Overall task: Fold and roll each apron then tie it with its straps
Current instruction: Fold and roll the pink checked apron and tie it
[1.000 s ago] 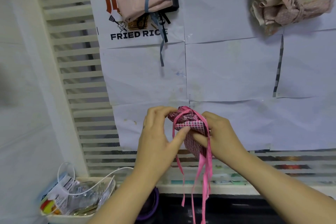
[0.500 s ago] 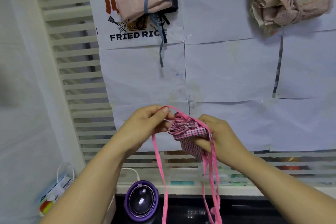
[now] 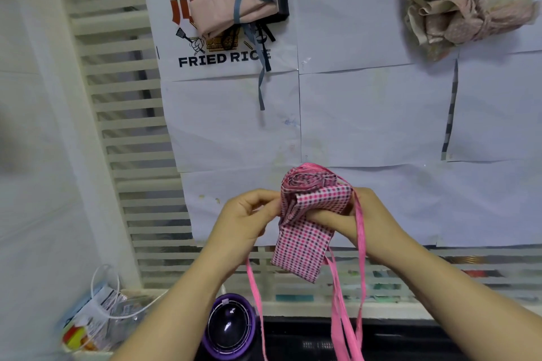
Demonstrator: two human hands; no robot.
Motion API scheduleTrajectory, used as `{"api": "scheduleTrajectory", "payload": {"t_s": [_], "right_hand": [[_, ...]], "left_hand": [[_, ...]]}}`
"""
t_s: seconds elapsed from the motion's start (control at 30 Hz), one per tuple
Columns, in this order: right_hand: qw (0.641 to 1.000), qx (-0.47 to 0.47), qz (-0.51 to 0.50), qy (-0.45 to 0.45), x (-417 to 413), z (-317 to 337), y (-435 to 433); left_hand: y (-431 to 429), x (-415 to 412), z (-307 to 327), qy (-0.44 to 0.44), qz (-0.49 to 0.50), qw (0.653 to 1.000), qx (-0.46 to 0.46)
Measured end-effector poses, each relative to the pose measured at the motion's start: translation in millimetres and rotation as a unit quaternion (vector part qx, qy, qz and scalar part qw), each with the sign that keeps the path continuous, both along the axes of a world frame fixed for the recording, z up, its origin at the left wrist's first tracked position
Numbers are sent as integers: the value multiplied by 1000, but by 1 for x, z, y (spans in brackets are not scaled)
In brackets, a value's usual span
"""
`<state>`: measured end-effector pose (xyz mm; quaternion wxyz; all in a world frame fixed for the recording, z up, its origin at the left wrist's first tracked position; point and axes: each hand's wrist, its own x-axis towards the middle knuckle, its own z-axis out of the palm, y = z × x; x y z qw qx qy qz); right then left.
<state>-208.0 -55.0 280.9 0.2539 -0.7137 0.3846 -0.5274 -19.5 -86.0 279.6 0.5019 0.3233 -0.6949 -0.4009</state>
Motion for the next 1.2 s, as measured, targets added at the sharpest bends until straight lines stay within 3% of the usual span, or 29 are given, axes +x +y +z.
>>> {"api": "scheduleTrajectory", "payload": {"t_s": [0.2,0.37,0.53,0.73,0.87,1.0,1.2], "right_hand": [[999,28,19,-10,-5,0,0],[999,26,38,-19,-3,7,3],[998,9,54,24,4,7,5],[986,63,49,143,-19,15,2],[996,72,43,40,-22,27,6],[991,-16,6,133,-5,29,12],[976,-51,-14,209,-4,28,16]], "left_hand": [[4,-1,-9,-103,50,982,-148],[16,-5,-9,-57,-12,985,-164],[19,-17,-8,-48,6,982,-182],[8,-2,-23,-141,84,926,-341],[5,4,-25,-202,99,905,-361],[4,2,-25,-246,121,880,-388],[1,5,-28,-232,122,895,-361]]}}
